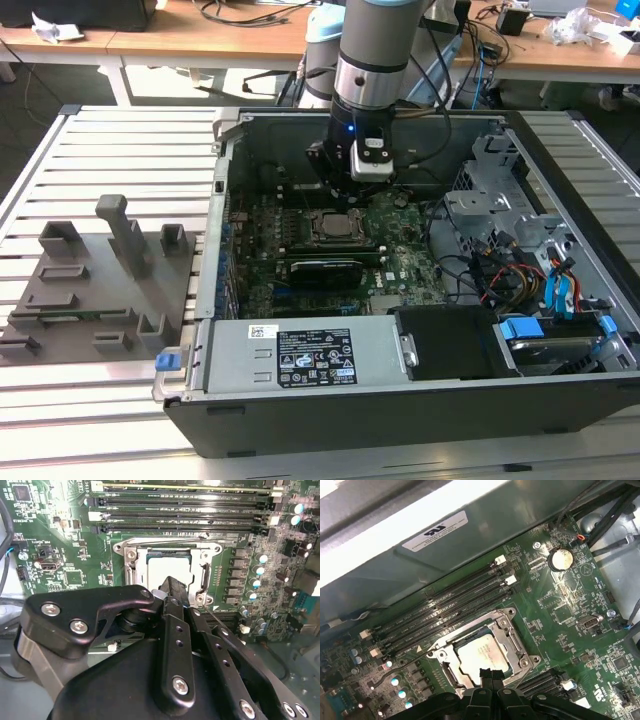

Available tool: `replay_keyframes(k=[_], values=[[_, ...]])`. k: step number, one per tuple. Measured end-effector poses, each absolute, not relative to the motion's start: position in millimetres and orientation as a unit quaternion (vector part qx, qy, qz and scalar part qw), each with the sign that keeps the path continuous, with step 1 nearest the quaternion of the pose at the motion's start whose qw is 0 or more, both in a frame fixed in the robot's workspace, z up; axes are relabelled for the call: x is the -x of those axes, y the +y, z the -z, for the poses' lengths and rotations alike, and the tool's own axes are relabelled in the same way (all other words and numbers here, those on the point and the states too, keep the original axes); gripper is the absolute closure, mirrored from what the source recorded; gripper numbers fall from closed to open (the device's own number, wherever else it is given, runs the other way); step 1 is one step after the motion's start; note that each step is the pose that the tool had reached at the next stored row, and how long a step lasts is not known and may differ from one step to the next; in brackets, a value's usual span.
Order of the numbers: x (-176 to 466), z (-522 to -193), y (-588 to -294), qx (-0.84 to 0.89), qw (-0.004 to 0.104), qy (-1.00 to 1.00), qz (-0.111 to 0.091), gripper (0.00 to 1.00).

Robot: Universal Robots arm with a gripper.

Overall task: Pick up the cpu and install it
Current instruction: 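Install the first cpu locking lever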

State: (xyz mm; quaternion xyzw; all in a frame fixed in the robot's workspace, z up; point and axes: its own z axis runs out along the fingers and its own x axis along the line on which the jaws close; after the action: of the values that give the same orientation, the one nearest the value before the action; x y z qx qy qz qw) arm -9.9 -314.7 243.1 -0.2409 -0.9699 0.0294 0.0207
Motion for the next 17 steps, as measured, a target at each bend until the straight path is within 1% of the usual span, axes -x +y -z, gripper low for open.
replay_keyframes(k=[17], values=[[9.9,-243.1,-314.7,0.120,0.017,-0.992,-0.032,0.89]])
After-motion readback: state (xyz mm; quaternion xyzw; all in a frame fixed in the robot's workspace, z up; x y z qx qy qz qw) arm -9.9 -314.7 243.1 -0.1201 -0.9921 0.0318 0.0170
